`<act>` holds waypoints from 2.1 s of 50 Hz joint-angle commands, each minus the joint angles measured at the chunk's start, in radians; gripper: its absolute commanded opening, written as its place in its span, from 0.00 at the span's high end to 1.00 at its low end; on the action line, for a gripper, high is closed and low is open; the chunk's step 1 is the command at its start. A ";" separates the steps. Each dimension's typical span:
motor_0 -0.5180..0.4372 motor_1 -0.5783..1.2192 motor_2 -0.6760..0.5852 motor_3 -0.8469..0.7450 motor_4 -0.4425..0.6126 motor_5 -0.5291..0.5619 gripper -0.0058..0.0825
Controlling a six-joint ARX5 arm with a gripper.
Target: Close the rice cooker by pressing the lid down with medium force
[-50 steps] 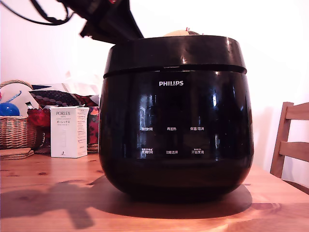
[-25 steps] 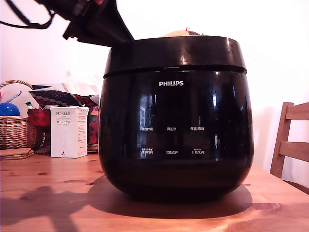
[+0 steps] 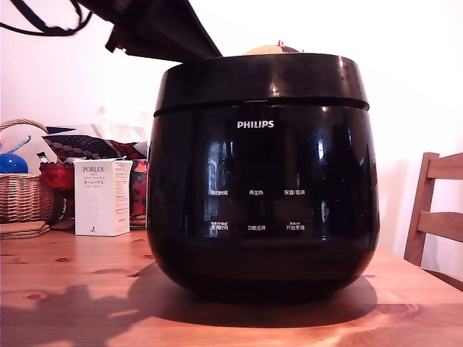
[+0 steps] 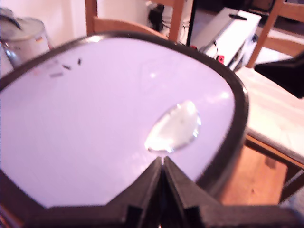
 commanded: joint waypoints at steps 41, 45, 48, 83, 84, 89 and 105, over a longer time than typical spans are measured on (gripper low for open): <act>-0.013 0.188 -0.094 -0.180 -0.040 0.079 0.96; -0.013 0.188 -0.128 -0.164 -0.040 0.079 0.96; -0.013 0.188 -0.146 -0.156 -0.040 0.079 0.96; -0.010 0.049 -0.143 -0.022 0.019 0.067 0.96; -0.009 0.034 -0.139 -0.014 0.018 0.067 0.96; 0.004 -0.038 -0.121 0.026 -0.021 0.060 0.96; 0.085 -0.198 -0.049 0.156 -0.212 0.076 0.96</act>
